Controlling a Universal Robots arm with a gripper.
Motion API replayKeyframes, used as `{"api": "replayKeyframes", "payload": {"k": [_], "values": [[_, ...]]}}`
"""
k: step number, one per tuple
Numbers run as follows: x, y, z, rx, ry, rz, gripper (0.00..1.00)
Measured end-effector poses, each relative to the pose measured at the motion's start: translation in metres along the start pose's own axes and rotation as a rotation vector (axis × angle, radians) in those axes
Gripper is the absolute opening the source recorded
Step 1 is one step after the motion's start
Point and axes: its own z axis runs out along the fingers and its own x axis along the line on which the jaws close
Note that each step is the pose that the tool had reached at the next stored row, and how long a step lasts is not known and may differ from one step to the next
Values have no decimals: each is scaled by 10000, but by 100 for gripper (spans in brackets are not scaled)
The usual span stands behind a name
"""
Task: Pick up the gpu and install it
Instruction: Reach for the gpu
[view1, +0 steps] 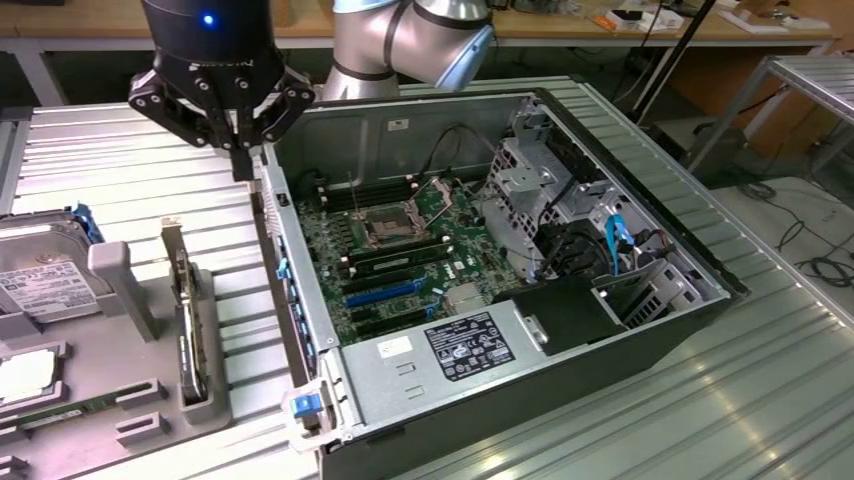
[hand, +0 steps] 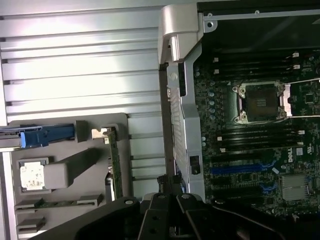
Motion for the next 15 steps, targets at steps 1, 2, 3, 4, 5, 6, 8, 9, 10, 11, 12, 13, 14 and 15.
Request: {"api": "replayKeyframes", "payload": {"k": [1,2,3,4,5,6,8,9,10,11,12,13,14,15], "values": [[15,-4,-1,0,0,0,11],[25,-7,0,0,-1,0,11],[33,-9,-1,0,0,0,11],[43,-12,-2,1,0,0,11],[53,-15,-2,0,0,0,11],[65,-18,-2,0,0,0,11],[101,-28,-4,0,0,0,11],[123,-33,-4,-1,-1,0,11],[139,-36,-5,0,0,0,11],[152,-39,-5,-1,-1,0,11],[168,-43,-6,0,0,0,11],[181,-46,-7,0,0,-1,11],[192,-48,-7,1,1,0,11],[201,-51,-7,0,0,-1,11]]}}
